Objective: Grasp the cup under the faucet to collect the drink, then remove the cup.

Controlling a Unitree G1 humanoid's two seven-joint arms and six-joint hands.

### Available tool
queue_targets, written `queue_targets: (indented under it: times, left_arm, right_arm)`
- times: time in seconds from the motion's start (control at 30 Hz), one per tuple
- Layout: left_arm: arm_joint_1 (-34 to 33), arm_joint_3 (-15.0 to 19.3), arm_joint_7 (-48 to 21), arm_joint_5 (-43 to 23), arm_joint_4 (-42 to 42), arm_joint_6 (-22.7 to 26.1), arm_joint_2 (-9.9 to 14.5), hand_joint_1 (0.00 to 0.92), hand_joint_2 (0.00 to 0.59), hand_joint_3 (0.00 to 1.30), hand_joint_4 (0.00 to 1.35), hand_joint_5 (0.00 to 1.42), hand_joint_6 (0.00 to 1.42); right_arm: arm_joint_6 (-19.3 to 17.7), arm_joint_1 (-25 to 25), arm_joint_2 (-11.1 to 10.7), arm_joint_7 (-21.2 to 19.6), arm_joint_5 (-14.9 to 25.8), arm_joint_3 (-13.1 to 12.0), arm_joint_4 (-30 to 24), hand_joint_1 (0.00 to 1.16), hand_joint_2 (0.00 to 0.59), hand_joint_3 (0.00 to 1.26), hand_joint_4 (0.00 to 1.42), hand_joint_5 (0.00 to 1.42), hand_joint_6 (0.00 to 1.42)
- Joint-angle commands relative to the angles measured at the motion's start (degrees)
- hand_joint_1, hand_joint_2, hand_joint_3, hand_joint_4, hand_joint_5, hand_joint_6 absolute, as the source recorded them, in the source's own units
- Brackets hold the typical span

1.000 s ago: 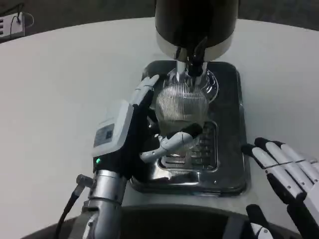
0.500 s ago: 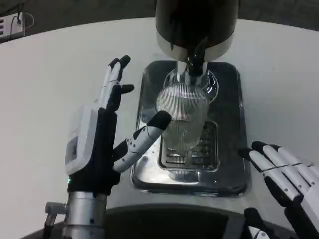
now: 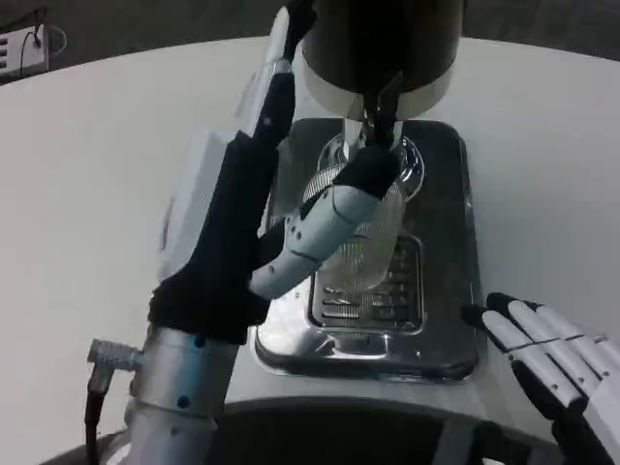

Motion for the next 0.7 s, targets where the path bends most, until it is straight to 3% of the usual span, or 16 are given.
queue_targets:
  times: [0.03,0.4,0.7]
  left_arm:
    - [-4.8,-0.9,-4.5,-2.1,-2.4,3.0,-0.6,0.000,0.123,0.00,0.00,0.00,0.00]
    - [-8.1,-2.9,-8.2,-1.6,-0.4,5.6,-2.1,0.000,0.139,0.00,0.00,0.00,0.00]
    - [-4.9,-3.8,-6.8,0.7,-2.2,5.7,-3.1,0.000,0.139,0.00,0.00,0.00,0.00]
  right_arm:
    - [-1.2,1.2,-0.4,0.5,0.5,-0.1,-1.1,0.34,0.554,0.12,0.07,0.11,0.21]
    - [-1.1,0.9,-0.3,0.8,1.0,-0.8,-1.0,0.35,0.554,0.12,0.07,0.11,0.21]
    - [-0.6,-0.1,0.2,1.5,0.8,-0.7,-1.1,0.35,0.554,0.12,0.07,0.11,0.21]
